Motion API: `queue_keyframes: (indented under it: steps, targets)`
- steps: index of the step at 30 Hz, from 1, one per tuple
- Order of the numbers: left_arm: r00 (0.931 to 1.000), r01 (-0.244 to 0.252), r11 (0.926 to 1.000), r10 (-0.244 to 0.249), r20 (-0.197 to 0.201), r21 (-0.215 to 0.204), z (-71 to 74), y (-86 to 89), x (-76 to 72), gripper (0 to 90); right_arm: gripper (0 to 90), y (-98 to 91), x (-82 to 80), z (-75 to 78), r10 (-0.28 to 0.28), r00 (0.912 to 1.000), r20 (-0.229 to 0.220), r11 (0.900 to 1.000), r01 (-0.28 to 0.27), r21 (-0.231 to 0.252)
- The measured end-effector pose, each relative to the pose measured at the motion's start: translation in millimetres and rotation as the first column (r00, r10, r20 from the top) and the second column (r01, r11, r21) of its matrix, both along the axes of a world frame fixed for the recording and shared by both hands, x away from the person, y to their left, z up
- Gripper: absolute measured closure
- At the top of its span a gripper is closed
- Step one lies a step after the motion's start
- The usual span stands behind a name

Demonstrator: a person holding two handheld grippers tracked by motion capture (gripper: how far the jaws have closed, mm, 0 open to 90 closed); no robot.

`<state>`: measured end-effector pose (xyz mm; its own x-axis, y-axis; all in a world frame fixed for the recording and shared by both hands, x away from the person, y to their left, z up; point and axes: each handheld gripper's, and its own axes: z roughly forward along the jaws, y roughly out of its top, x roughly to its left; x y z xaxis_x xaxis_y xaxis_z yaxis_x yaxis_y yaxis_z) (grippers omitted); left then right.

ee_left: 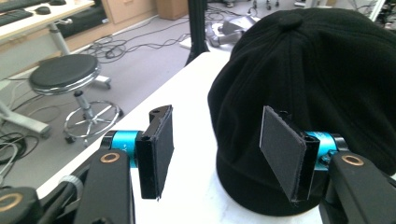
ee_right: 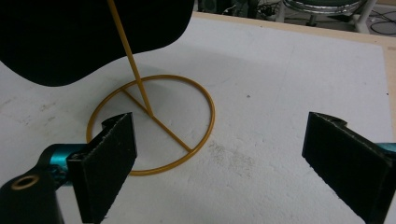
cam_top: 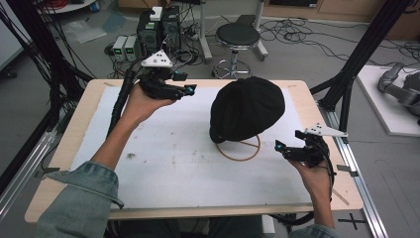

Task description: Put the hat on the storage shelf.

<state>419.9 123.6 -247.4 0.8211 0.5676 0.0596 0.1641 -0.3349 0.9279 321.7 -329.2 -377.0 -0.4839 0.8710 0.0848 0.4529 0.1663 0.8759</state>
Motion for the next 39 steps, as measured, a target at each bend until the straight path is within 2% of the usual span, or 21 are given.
queue_keyframes:
  steps: [3, 10, 13, 15, 22, 27, 28, 29, 30, 31, 34, 35, 39]
  targets:
    - [1.0, -0.009, 1.0, 0.009, 0.002, 0.004, 0.8, 6.3, -1.8, 43.7, 9.8, 0.2, 0.1, -0.1, 0.001, 1.0, 0.001, 1.0, -0.001, -0.002]
    - [0.9986, -0.052, 0.998, 0.051, 0.016, 0.037, 4.2, 33.3, -10.3, 42.6, 9.8, 0.7, 0.3, 0.0, 0.001, 1.0, -0.005, 1.0, -0.001, 0.0]
    - [0.9969, -0.076, 0.9968, 0.076, 0.02, 0.023, 3.2, 49.7, -16.1, 42.4, 9.8, 1.3, 0.3, 0.1, 0.003, 1.0, -0.004, 1.0, -0.003, 0.001]
    - [0.9966, -0.08, 0.9966, 0.08, 0.018, 0.019, 2.3, 54.4, -17.2, 42.1, 9.8, 1.4, 0.5, 0.1, 0.004, 1.0, -0.001, 1.0, -0.004, 0.0]
    - [0.9916, -0.129, 0.9916, 0.129, 0.007, 0.003, -8.2, 84.1, -27.3, 40.3, 9.8, 3.3, 1.1, 0.0, 0.002, 1.0, -0.006, 1.0, -0.002, -0.002]
    - [0.9838, -0.178, 0.984, 0.178, 0.02, -0.008, -18.8, 104.6, -39.6, 39.5, 9.8, 2.4, 1.2, 0.4, 0.0, 1.0, -0.004, 1.0, 0.0, 0.003]
    - [0.9791, -0.201, 0.9796, 0.201, 0.033, 0.007, -24.0, 112.0, -45.7, 39.5, 9.8, 2.2, 1.7, 0.3, 0.004, 1.0, 0.001, 1.0, -0.004, -0.002]
    - [0.9791, -0.201, 0.9796, 0.201, 0.033, 0.007, -24.0, 112.0, -45.7, 39.5, 9.8, 2.5, 1.8, 0.3, 0.005, 1.0, -0.001, 1.0, -0.005, 0.0]
    - [0.9749, -0.219, 0.9756, 0.218, 0.044, 0.013, -29.9, 118.7, -51.8, 39.4, 9.8, 3.0, 1.9, 0.3, 0.005, 1.0, -0.003, 1.0, -0.005, 0.001]
    - [0.9749, -0.219, 0.9756, 0.218, 0.044, 0.013, -29.9, 118.7, -51.8, 39.2, 9.8, 3.3, 2.4, 0.2, 0.007, 1.0, 0.0, 1.0, -0.007, -0.001]
    - [0.9658, -0.254, 0.9671, 0.252, 0.059, 0.018, -42.0, 130.1, -64.3, 39.0, 9.8, 3.9, 3.0, 0.0, 0.007, 1.0, -0.002, 1.0, -0.008, -0.002]
    - [0.9658, -0.254, 0.9671, 0.252, 0.059, 0.018, -42.0, 130.1, -64.3, 38.9, 9.8, 3.7, 3.5, 0.0, 0.008, 1.0, 0.0, 1.0, -0.008, -0.002]
    - [0.9558, -0.287, 0.9579, 0.285, 0.073, 0.017, -56.1, 141.0, -76.3, 38.1, 9.8, 4.1, 4.5, 0.3, 0.006, 1.0, 0.001, 1.0, -0.006, 0.005]
